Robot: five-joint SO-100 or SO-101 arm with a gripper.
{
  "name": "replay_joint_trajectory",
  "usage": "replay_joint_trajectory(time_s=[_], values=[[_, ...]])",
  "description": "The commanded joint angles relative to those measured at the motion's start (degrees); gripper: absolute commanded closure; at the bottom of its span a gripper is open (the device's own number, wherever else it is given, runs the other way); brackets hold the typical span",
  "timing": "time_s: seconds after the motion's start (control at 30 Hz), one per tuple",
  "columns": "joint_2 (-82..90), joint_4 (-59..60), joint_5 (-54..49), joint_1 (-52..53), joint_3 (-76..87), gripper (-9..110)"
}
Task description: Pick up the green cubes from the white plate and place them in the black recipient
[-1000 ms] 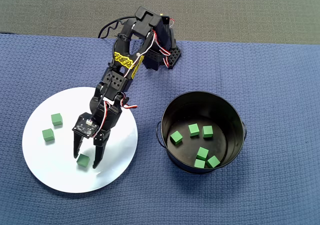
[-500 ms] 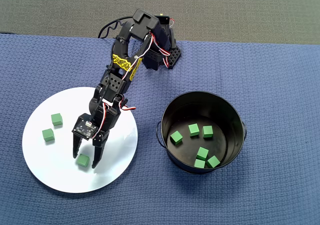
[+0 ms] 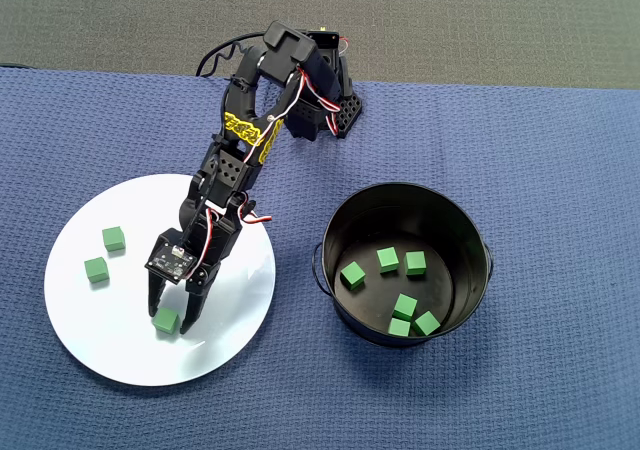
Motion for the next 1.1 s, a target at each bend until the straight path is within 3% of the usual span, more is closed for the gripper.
replay_joint_trajectory(time_s=[0.0, 0.2, 0.47, 0.83, 1.07], values=[[0.00, -1.93, -0.62, 0.97, -0.88, 89], [-0.53, -2.20, -0.09, 1.05, -1.58, 101], [2.37, -2.46, 4.31, 0.70, -0.70, 101], [29.71, 2.64, 27.86, -2.46, 13.18, 101], [47.20, 30.41, 56.34, -7.03, 6.77, 101]])
